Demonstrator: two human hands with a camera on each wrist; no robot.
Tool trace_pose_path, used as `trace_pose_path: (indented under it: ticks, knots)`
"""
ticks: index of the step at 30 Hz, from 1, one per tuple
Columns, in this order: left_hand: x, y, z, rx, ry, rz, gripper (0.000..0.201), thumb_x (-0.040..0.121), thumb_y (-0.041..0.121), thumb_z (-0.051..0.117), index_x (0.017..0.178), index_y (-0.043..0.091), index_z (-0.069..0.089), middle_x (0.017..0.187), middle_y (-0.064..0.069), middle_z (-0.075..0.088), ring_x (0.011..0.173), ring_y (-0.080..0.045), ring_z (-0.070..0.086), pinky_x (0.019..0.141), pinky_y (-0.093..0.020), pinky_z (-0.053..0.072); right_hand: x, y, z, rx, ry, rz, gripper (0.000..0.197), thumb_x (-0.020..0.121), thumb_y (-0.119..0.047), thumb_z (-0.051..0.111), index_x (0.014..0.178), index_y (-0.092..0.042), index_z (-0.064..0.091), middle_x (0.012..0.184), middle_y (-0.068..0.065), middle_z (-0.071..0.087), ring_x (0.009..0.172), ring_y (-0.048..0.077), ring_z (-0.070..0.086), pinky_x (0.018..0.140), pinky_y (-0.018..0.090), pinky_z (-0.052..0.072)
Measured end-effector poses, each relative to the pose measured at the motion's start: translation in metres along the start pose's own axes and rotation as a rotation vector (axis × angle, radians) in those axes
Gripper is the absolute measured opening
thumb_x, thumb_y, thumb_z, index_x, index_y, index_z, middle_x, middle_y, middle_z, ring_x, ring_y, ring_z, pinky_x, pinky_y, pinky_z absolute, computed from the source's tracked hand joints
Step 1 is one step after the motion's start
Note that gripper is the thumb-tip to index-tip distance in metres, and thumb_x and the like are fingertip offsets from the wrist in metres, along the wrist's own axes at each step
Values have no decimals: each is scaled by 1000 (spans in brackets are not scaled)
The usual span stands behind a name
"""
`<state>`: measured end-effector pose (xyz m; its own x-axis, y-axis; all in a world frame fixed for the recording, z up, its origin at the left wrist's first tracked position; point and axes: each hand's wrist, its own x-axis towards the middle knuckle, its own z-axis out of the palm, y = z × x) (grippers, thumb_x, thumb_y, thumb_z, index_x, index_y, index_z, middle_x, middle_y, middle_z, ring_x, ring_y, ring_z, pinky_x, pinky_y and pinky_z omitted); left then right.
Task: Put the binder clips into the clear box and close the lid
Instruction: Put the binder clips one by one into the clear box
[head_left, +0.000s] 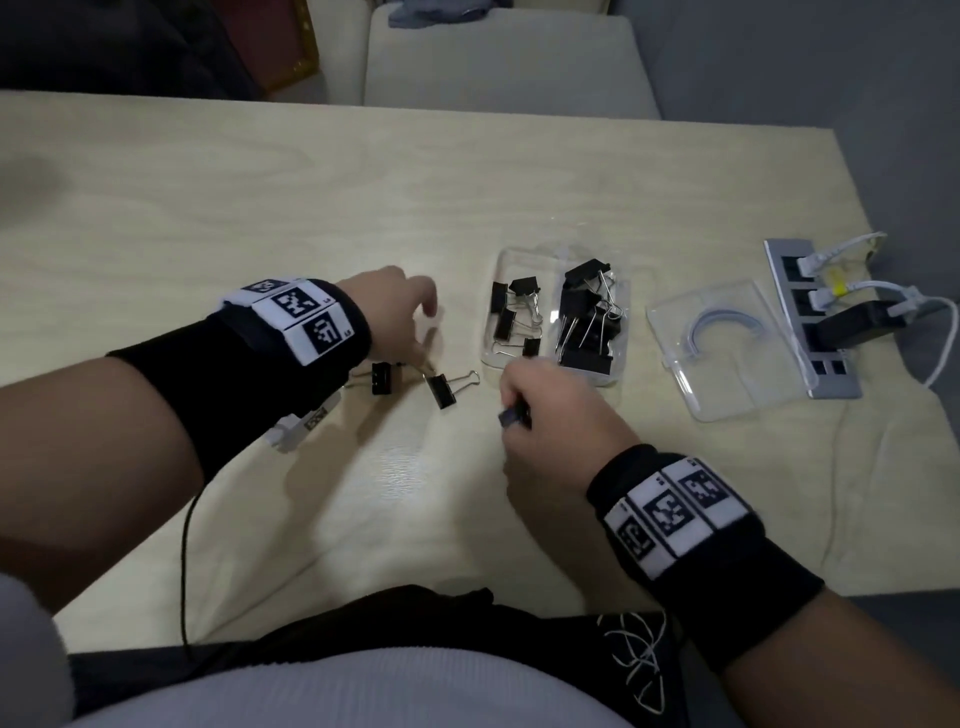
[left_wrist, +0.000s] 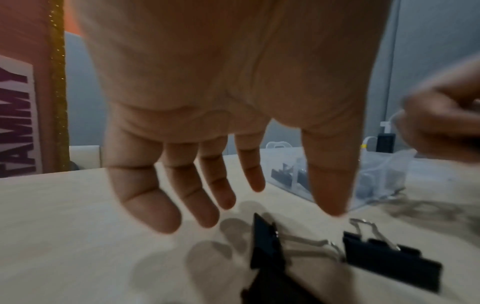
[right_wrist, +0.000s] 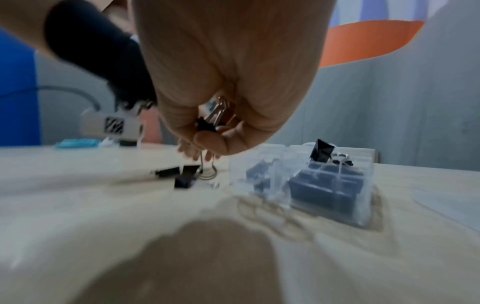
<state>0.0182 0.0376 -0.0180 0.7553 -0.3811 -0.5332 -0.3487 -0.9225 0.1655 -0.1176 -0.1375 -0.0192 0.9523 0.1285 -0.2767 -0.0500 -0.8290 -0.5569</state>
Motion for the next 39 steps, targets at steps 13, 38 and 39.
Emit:
trace_pose_path:
  ticks: [13, 38, 39]
  knots:
    - [-12, 6, 37, 8, -16, 67, 30, 81, 22, 60, 110, 19, 54, 100, -9, 49, 87, -32, 60, 74, -35, 52, 21, -20, 3, -248, 290, -160, 32, 81, -11, 59, 113, -10, 59, 112, 11, 58, 95, 31, 55, 79, 48, 50]
    - [19, 58, -25, -204, 216, 190, 40, 84, 30, 65, 123, 27, 56, 114, -5, 62, 100, -25, 61, 84, -33, 47, 14, 14, -15, -2, 511, 129, 38, 89, -23, 60, 124, -12, 56, 124, 9, 55, 115, 27, 49, 96, 36, 42]
    - [19, 59, -19, -163, 213, 188, 41, 83, 29, 65, 123, 26, 56, 119, -7, 56, 100, -26, 59, 85, -35, 49, 13, 20, -19, -56, 529, 156, 36, 89, -22, 58, 124, -12, 56, 125, 9, 54, 114, 27, 48, 96, 38, 42]
